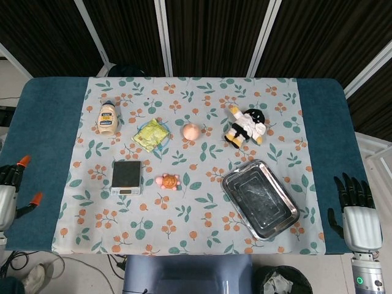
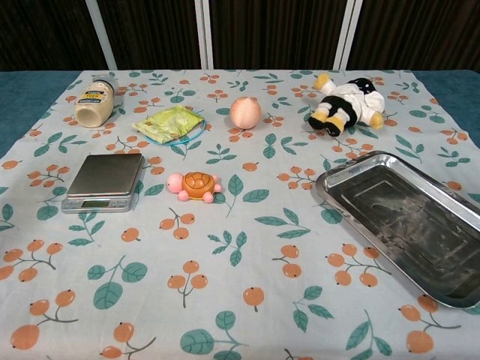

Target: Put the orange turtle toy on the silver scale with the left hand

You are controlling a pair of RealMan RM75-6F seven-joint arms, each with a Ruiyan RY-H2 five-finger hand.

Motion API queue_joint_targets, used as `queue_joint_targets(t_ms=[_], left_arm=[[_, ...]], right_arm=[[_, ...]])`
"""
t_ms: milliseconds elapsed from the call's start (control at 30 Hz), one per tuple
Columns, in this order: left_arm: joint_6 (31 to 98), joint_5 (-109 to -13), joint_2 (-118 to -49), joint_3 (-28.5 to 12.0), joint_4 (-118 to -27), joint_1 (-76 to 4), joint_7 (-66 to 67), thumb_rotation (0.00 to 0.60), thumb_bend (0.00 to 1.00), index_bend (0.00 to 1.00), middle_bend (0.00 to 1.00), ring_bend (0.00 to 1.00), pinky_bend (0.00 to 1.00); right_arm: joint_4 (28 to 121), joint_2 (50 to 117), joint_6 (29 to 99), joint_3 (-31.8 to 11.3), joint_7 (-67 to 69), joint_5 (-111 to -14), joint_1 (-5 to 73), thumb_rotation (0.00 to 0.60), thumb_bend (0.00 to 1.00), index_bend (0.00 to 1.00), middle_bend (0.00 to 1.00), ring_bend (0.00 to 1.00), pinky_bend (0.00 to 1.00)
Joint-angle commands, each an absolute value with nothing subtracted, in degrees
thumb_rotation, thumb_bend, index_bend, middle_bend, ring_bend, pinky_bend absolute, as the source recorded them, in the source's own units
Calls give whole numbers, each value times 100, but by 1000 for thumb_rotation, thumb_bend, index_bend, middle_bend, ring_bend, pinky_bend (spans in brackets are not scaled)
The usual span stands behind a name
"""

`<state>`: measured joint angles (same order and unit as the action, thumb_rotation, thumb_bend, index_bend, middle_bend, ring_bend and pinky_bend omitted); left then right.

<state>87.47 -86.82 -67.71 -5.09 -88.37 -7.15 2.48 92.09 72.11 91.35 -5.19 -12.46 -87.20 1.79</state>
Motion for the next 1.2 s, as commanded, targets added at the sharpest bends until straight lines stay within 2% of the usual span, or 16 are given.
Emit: queue_joint_targets(t_ms=[33,233,333,700,1200], left_arm=[[8642,-9015,-6708,-302,-8797,-796,154,600,493,43,506,497,546],[8093,-9219,-6509,-40,-9043,-999,543,600,620,77,651,620,644],[7726,-9225,-6453,-1,-9172,-1182,740,600,637,80,679,639,656],[6239,-8814,-6678,90,-9301,-1839,1313,600,641,81,681,647,659],[5466,-8374,-7217,233,-8924,-2139,1739,600,641,98,677,646,659]], right_arm=[[9219,7206,9123,-509,-1239,-8731,182,600,527,0,0,13,0],[9227,7216,9061,-490,-1235,-8718,198,600,526,0,0,14,0],[9239,7209,9084,-503,-1226,-8709,189,600,527,0,0,14,0],[9253,7178,9159,-544,-1171,-8682,157,600,526,0,0,14,0],[9212,7175,9184,-563,-1146,-8662,142,600,526,0,0,14,0]])
